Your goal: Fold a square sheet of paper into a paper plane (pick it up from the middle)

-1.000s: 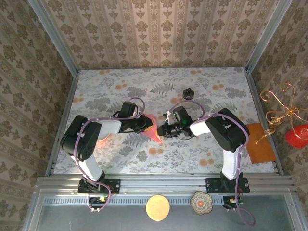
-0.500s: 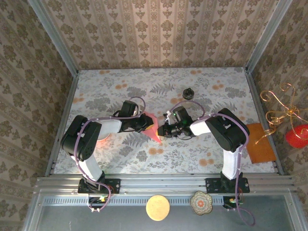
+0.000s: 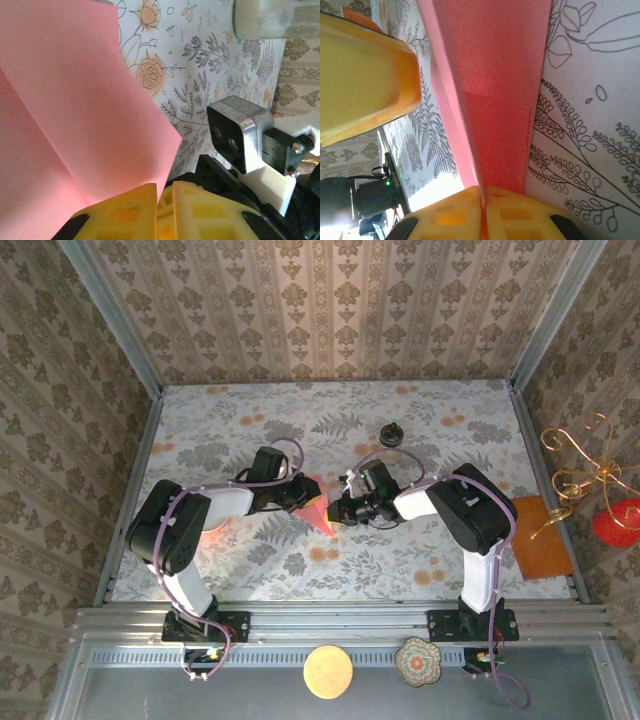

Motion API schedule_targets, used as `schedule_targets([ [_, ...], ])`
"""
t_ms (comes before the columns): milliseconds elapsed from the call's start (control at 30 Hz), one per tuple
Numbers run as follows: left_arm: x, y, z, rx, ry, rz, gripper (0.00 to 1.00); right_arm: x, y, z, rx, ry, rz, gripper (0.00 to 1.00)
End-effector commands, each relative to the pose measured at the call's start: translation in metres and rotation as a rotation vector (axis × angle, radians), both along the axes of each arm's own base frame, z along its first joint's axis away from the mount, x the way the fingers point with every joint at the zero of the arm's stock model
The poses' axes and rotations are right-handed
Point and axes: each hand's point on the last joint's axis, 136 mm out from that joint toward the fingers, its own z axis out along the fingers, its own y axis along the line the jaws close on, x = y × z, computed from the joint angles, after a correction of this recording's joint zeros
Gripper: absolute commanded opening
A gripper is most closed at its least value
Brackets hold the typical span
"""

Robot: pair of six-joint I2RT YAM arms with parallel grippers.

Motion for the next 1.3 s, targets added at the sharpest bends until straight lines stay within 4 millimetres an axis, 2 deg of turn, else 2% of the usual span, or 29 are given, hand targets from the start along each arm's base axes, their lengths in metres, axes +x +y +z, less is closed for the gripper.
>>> schedule_targets([
  [0,-0.001,-0.005,-0.005,0.018,0.025,-0.022,0.18,-0.009,-0.01,-0.024,-0.069,0.089,-0.016,0.13],
  [200,0.0,-0.002,-0.017,0.059,0.069,-0.009,0.17,-0.009,-0.01,-0.022,-0.076,0.092,-0.017,0.15],
  [333,-0.001,-0.001,-0.022,0.072,0.088,-0.008,0.17,-0.009,-0.011,-0.017,-0.079,0.094,-0.021,0.21],
  [533,0.001,-0.002,-0.022,0.069,0.092,-0.008,0.17,-0.011,-0.015,0.001,-0.068,0.075,-0.037,0.32],
  [700,0.001,-0.003,-0.023,0.072,0.095,-0.008,0.16,-0.011,-0.024,0.014,-0.08,0.046,-0.062,0.33],
  [1267,-0.001,0.002,-0.028,0.091,0.107,0.004,0.16,-0.015,-0.015,-0.005,-0.108,0.084,-0.007,0.3],
])
